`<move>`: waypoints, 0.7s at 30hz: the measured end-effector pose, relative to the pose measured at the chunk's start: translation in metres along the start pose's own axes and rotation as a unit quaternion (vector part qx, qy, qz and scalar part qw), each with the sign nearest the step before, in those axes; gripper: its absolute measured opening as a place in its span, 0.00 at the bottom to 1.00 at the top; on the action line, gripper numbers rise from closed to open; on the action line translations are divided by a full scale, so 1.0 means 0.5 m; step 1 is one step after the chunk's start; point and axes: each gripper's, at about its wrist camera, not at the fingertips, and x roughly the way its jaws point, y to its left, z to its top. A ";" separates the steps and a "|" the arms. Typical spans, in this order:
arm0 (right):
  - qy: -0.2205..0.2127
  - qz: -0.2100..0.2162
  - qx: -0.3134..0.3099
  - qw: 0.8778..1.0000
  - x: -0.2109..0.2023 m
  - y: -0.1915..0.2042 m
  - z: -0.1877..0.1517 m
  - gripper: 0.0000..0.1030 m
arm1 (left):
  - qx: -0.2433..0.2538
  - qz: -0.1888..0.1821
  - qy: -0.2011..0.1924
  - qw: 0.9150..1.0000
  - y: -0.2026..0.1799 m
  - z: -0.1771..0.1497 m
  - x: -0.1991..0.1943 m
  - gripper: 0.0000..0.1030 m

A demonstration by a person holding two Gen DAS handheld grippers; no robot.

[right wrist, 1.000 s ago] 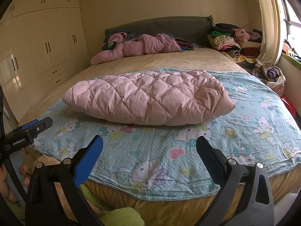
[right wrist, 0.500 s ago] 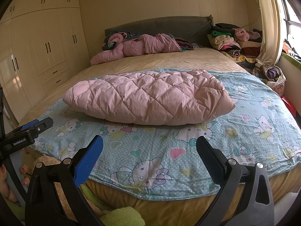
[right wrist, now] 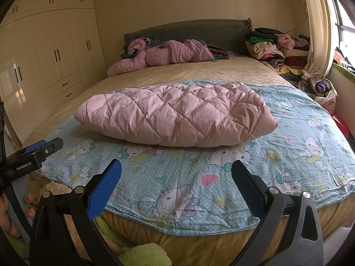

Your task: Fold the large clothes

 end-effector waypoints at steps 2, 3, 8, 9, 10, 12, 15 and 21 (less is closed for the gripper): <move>0.000 0.000 0.000 1.000 0.000 0.000 0.000 0.96 | 0.000 0.000 0.000 1.000 0.002 0.001 0.001 0.91; 0.000 0.000 0.000 1.000 0.000 0.000 0.000 0.96 | 0.000 0.000 0.000 1.000 -0.002 0.000 0.001 0.91; 0.000 -0.001 0.000 1.000 0.000 0.000 0.000 0.96 | 0.000 0.001 0.000 1.000 0.002 -0.001 0.000 0.91; 0.000 0.000 -0.001 1.000 0.000 0.001 0.000 0.96 | 0.000 0.001 0.000 1.000 0.002 -0.001 0.000 0.91; 0.000 0.000 -0.001 1.000 0.000 0.000 0.000 0.96 | 0.000 0.001 0.000 1.000 0.004 -0.001 0.001 0.91; 0.000 0.000 -0.001 1.000 0.000 0.000 0.000 0.96 | 0.000 0.001 0.000 1.000 0.004 0.000 0.001 0.91; 0.000 0.000 -0.001 1.000 0.000 0.001 0.000 0.96 | 0.001 0.001 0.000 1.000 0.000 0.000 0.002 0.91; 0.001 0.000 -0.002 1.000 0.002 0.001 -0.001 0.96 | -0.001 0.003 0.001 1.000 0.012 -0.004 0.000 0.91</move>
